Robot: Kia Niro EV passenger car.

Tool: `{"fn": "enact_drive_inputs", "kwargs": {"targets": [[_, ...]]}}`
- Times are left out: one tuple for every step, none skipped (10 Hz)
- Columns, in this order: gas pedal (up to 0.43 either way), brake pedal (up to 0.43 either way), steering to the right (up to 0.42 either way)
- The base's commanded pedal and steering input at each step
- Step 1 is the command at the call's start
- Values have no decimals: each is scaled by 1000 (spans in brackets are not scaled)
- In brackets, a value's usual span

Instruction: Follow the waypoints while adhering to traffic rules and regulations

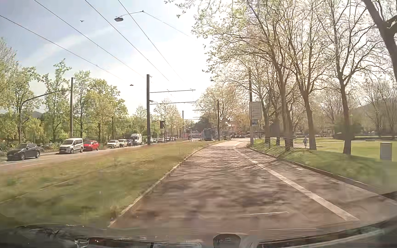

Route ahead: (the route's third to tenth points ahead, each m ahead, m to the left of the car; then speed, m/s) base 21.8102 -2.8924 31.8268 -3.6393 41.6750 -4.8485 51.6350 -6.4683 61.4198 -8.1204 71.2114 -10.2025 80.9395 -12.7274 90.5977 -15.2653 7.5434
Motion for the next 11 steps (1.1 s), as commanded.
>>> {"fn": "enact_drive_inputs", "kwargs": {"targets": [[20,0,10],[20,0,6],[20,0,5],[20,0,11],[20,0,11],[20,0,5],[20,0,1],[20,0,2],[28,0,3],[28,0,3],[28,0,3]]}}
